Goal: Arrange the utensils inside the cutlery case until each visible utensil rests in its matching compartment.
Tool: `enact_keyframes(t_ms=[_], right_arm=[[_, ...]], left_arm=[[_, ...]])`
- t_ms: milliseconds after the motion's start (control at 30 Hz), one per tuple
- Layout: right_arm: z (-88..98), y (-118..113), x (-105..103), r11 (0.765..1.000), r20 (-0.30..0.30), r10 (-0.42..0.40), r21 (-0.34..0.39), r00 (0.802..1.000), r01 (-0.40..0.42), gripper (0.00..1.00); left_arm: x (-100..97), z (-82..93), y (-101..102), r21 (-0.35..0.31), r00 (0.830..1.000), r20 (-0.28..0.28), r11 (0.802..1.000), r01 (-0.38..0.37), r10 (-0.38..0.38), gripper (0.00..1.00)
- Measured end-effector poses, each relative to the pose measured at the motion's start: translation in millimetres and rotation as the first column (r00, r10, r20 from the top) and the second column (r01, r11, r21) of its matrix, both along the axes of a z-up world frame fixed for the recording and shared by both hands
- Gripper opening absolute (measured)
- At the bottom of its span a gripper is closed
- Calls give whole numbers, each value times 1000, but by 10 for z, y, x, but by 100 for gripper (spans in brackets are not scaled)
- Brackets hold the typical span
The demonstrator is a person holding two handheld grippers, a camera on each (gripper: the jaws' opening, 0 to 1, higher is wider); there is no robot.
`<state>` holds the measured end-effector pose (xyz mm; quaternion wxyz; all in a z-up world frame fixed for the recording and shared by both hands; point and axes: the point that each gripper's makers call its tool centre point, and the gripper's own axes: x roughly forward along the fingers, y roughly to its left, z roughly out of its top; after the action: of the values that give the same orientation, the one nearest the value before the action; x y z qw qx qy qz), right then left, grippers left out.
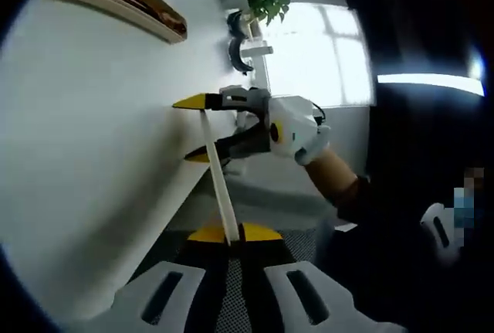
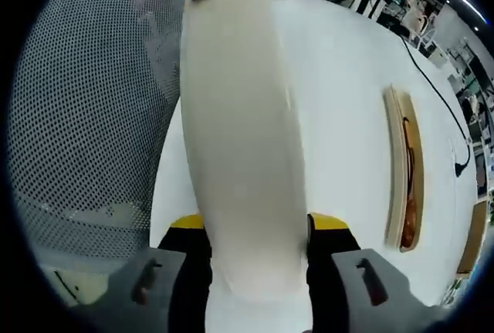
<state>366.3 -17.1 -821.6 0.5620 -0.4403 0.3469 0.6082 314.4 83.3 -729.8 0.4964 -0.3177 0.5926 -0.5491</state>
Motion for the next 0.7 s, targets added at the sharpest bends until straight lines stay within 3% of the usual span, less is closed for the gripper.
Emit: enact_keyframes(t_ms=[100, 167, 233, 367, 433, 600, 700], right_arm=[[89, 32, 32, 1000, -3, -27, 17, 1000, 27, 48], [208, 139, 7, 993, -34, -55, 102, 998, 58, 50], [273, 168, 15, 988, -40, -70, 134, 997, 75, 54], [261, 154, 36, 992, -4, -46, 116, 999, 46, 52], [238, 131, 19, 996, 17, -15, 85, 1000, 13, 48], [212, 103, -27, 999, 31, 2, 38, 1000, -3, 45], [263, 85, 32, 998, 29, -39, 58, 999, 38, 44]], left_arm=[[23, 24, 9, -4, 1000, 0, 1000, -11, 11, 4], [40, 14, 8, 1, 1000, 6, 1000, -20, 20, 4], [46, 62, -8, -23, 1000, -16, 999, -28, 27, 4], [47, 95, -19, -43, 1000, -10, 999, -28, 28, 4], [66, 139, -35, -62, 998, -46, 997, -46, 44, 4], [62, 126, -21, -50, 998, -36, 997, -55, 53, 4], [299, 143, 24, -61, 987, -17, 985, -160, 159, 4]])
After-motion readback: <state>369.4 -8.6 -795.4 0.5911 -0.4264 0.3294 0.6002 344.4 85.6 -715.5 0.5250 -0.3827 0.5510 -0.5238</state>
